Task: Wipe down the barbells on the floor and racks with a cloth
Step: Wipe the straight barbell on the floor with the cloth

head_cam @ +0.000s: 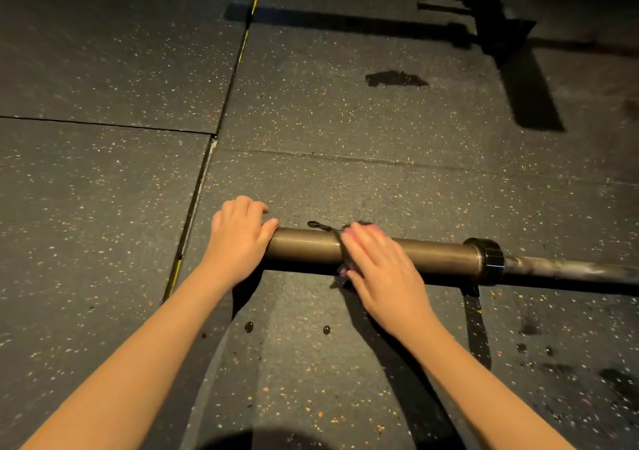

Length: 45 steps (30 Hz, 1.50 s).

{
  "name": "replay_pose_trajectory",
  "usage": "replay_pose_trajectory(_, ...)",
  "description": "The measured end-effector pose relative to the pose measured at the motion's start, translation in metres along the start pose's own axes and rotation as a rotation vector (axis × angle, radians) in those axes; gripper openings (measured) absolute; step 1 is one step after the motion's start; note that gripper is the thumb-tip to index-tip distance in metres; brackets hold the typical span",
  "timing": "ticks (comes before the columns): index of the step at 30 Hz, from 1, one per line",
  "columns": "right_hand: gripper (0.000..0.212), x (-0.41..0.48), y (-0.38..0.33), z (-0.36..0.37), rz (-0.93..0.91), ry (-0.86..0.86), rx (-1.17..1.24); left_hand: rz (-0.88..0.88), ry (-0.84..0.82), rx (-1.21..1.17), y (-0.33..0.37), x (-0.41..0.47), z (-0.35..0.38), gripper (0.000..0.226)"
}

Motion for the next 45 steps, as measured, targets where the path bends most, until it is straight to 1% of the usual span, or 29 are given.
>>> replay_pose_trajectory(1, 0.054, -0.005, 0.016, 0.001, 0.026, -0.016, -0.011, -0.002, 0.042, -0.029, -0.007, -0.004, -0.007, 0.031)
replay_pose_trajectory(3, 0.054, -0.019, 0.049, -0.003, 0.134, -0.012, -0.018, -0.011, 0.103, -0.021, -0.024, -0.017, -0.018, 0.04)
replay_pose_trajectory(4, 0.054, -0.023, 0.057, -0.005, 0.193, 0.005, -0.009, -0.034, 0.094, -0.035, -0.031, -0.024, -0.018, 0.048)
replay_pose_trajectory(6, 0.052, -0.014, 0.047, -0.006, 0.281, 0.027, 0.014, -0.05, 0.052, -0.044, -0.036, -0.029, -0.012, 0.057)
replay_pose_trajectory(7, 0.052, -0.002, 0.031, -0.004, 0.271, 0.026, 0.017, -0.047, 0.028, -0.033, -0.034, -0.027, -0.008, 0.058)
replay_pose_trajectory(8, 0.052, 0.011, 0.01, -0.002, 0.221, 0.02, 0.027, -0.045, 0.012, -0.029, -0.032, -0.024, -0.007, 0.059)
replay_pose_trajectory(10, 0.052, 0.032, -0.027, 0.001, 0.072, 0.007, 0.04, -0.041, 0.018, -0.037, -0.03, -0.017, -0.011, 0.056)
replay_pose_trajectory(12, 0.053, 0.042, -0.033, 0.0, -0.031, -0.004, 0.017, -0.079, 0.016, -0.088, -0.036, -0.011, -0.015, 0.041)
replay_pose_trajectory(13, 0.053, 0.041, -0.025, 0.0, -0.045, -0.01, 0.006, -0.098, 0.01, -0.138, -0.041, -0.009, -0.017, 0.036)
replay_pose_trajectory(16, 0.052, 0.024, 0.008, -0.004, 0.064, -0.003, -0.008, -0.111, 0.004, -0.363, -0.05, -0.014, -0.023, 0.036)
replay_pose_trajectory(18, 0.051, 0.027, 0.002, -0.006, 0.126, 0.011, -0.01, -0.129, 0.013, -0.494, -0.053, -0.021, -0.021, 0.037)
replay_pose_trajectory(19, 0.051, 0.037, -0.013, -0.004, 0.113, 0.007, -0.004, -0.157, 0.013, -0.567, -0.053, -0.024, -0.019, 0.038)
replay_pose_trajectory(21, 0.052, 0.062, -0.058, -0.001, 0.019, -0.007, 0.038, -0.213, 0.03, -0.671, -0.053, -0.027, -0.019, 0.036)
replay_pose_trajectory(23, 0.054, 0.079, -0.089, -0.003, -0.088, -0.016, 0.077, -0.221, 0.065, -0.688, -0.054, -0.026, -0.026, 0.033)
replay_pose_trajectory(26, 0.058, 0.07, -0.083, -0.003, -0.17, -0.036, 0.069, -0.234, 0.04, -0.675, -0.058, -0.026, -0.03, 0.032)
replay_pose_trajectory(29, 0.058, 0.047, -0.059, -0.007, -0.084, 0.021, 0.034, -0.228, -0.018, -0.642, -0.059, -0.03, -0.031, 0.034)
replay_pose_trajectory(31, 0.058, 0.054, -0.074, -0.006, -0.02, 0.026, 0.022, -0.252, -0.03, -0.706, -0.061, -0.034, -0.03, 0.034)
replay_pose_trajectory(33, 0.064, 0.074, -0.115, 0.0, -0.057, 0.025, 0.024, -0.264, -0.032, -0.764, -0.062, -0.037, -0.029, 0.039)
replay_pose_trajectory(34, 0.066, 0.083, -0.137, -0.001, -0.098, 0.034, 0.038, -0.278, -0.033, -0.783, -0.064, -0.038, -0.028, 0.038)
replay_pose_trajectory(36, 0.07, 0.091, -0.158, -0.002, -0.176, 0.036, 0.062, -0.308, -0.039, -0.799, -0.067, -0.04, -0.028, 0.038)
replay_pose_trajectory(38, 0.074, 0.083, -0.146, -0.003, -0.198, 0.03, 0.067, -0.328, -0.065, -0.823, -0.068, -0.042, -0.027, 0.04)
replay_pose_trajectory(41, 0.075, 0.06, -0.116, -0.001, -0.131, 0.061, 0.022, -0.33, -0.118, -0.858, -0.068, -0.046, -0.024, 0.042)
replay_pose_trajectory(43, 0.075, 0.062, -0.121, 0.003, -0.099, 0.061, -0.03, -0.326, -0.106, -0.892, -0.07, -0.047, -0.021, 0.043)
replay_pose_trajectory(45, 0.076, 0.075, -0.145, 0.008, -0.135, 0.052, -0.047, -0.337, -0.072, -0.928, -0.072, -0.048, -0.019, 0.043)
Point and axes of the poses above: each hand's wrist, its own x-axis towards the middle knuckle, its own z-axis out of the palm, y = z × x, the point moved 10 cm from there along x, towards the middle knuckle, and after that the axes turned 14 degrees about -x, right-handed, at the moved point
